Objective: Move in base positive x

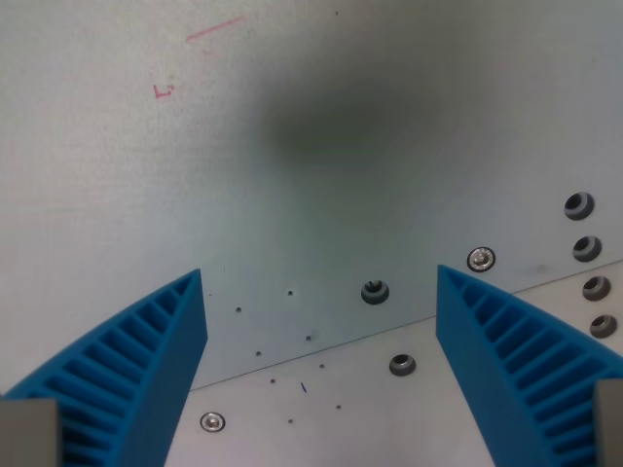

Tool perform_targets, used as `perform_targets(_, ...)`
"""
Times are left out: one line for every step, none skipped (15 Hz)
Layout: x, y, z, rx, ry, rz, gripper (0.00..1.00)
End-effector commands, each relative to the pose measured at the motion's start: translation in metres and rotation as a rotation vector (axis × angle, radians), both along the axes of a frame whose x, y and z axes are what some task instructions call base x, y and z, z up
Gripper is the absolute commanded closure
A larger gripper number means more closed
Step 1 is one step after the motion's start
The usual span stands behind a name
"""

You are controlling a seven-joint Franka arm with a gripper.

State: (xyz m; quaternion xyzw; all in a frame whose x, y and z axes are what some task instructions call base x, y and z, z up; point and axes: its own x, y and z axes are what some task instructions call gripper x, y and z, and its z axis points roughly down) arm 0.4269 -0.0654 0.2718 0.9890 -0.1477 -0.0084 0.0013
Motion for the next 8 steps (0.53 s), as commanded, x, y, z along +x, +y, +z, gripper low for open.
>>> perform_targets(0.006,0.001,0.002,-0.001,-0.005,0.0,0.0)
perform_targets(0.011,0.003,0.002,-0.001,-0.005,0.0,0.0)
perform_targets(0.017,0.004,0.002,-0.001,-0.005,0.0,0.0)
perform_targets(0.023,0.005,0.002,-0.001,-0.005,0.0,0.0)
perform_targets(0.028,0.007,0.002,-0.001,-0.005,0.0,0.0)
perform_targets(0.034,0.008,0.002,-0.001,-0.005,0.0,0.0)
perform_targets(0.04,0.009,0.002,-0.001,-0.005,0.0,0.0)
perform_targets(0.045,0.01,0.002,-0.001,-0.005,0.0,0.0)
